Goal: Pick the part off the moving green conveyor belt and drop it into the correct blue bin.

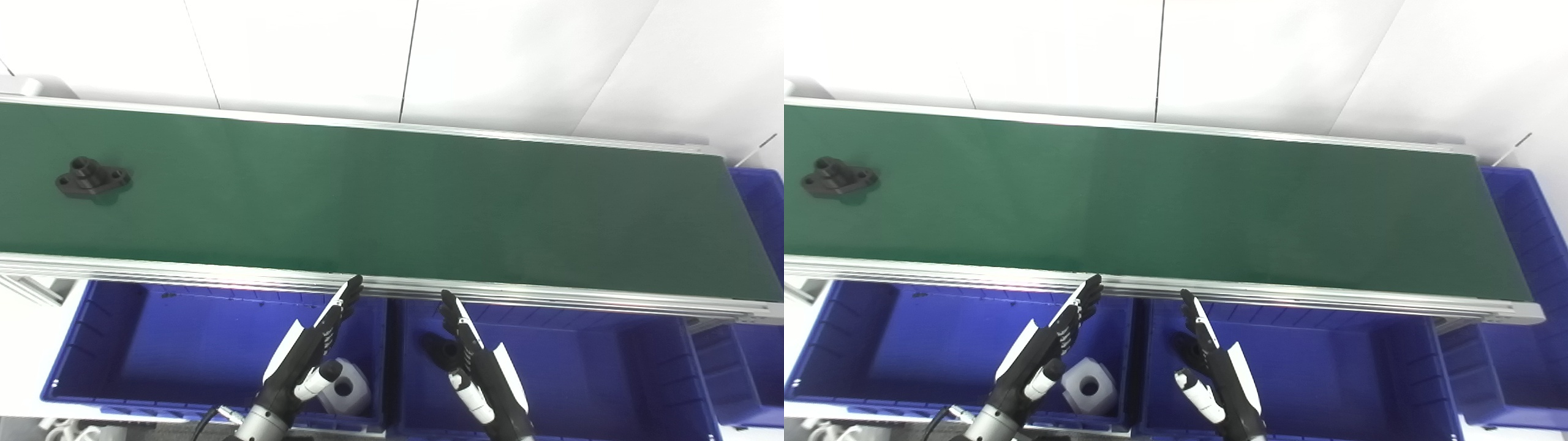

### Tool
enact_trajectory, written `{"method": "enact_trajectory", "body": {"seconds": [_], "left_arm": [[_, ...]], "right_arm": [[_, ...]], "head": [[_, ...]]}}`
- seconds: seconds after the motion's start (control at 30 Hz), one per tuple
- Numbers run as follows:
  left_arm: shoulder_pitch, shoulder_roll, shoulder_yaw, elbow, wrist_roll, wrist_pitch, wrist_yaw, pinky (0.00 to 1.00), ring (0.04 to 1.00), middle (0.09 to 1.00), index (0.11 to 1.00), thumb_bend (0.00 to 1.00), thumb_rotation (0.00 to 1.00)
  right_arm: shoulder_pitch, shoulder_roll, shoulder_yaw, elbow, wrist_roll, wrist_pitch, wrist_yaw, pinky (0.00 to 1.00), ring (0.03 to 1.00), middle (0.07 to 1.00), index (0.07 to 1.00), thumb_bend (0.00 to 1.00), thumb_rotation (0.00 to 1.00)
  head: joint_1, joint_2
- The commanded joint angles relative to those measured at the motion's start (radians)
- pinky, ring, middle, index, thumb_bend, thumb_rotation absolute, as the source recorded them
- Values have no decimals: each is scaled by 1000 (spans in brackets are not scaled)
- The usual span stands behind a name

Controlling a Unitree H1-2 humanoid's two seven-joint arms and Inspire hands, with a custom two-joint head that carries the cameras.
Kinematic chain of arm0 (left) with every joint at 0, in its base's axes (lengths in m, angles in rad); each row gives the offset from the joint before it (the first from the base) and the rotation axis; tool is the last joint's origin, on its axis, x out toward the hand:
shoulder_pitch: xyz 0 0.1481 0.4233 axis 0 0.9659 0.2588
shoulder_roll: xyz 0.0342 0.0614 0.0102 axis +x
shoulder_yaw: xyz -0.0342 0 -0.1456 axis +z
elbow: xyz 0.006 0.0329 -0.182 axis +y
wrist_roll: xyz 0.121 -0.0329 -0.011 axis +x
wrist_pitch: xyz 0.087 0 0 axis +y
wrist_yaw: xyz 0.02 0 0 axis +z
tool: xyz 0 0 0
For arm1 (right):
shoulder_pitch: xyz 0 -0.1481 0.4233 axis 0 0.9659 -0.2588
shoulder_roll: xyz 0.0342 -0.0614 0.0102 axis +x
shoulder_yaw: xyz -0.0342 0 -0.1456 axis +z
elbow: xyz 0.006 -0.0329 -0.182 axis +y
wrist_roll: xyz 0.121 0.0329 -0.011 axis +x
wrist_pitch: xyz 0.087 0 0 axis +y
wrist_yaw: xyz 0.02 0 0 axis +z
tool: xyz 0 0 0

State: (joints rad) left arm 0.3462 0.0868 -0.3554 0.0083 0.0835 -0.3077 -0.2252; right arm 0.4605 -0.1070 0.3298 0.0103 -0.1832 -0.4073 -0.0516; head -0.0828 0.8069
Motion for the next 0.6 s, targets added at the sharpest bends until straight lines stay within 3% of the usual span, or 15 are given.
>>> {"method": "enact_trajectory", "body": {"seconds": [0.0, 0.57], "left_arm": [[1, -10, -1, -38, -11, -26, 1, 1000, 1000, 1000, 1000, 951, 962], [4, -8, -3, -40, -11, -24, -1, 1000, 1000, 1000, 1000, 941, 952]], "right_arm": [[-1, 3, 3, -14, -4, -62, -12, 964, 981, 998, 1000, 891, 1000], [-7, -3, 12, -13, -6, -62, -21, 954, 972, 993, 1000, 881, 1000]], "head": [[-1, -1], [-4, 0]]}}
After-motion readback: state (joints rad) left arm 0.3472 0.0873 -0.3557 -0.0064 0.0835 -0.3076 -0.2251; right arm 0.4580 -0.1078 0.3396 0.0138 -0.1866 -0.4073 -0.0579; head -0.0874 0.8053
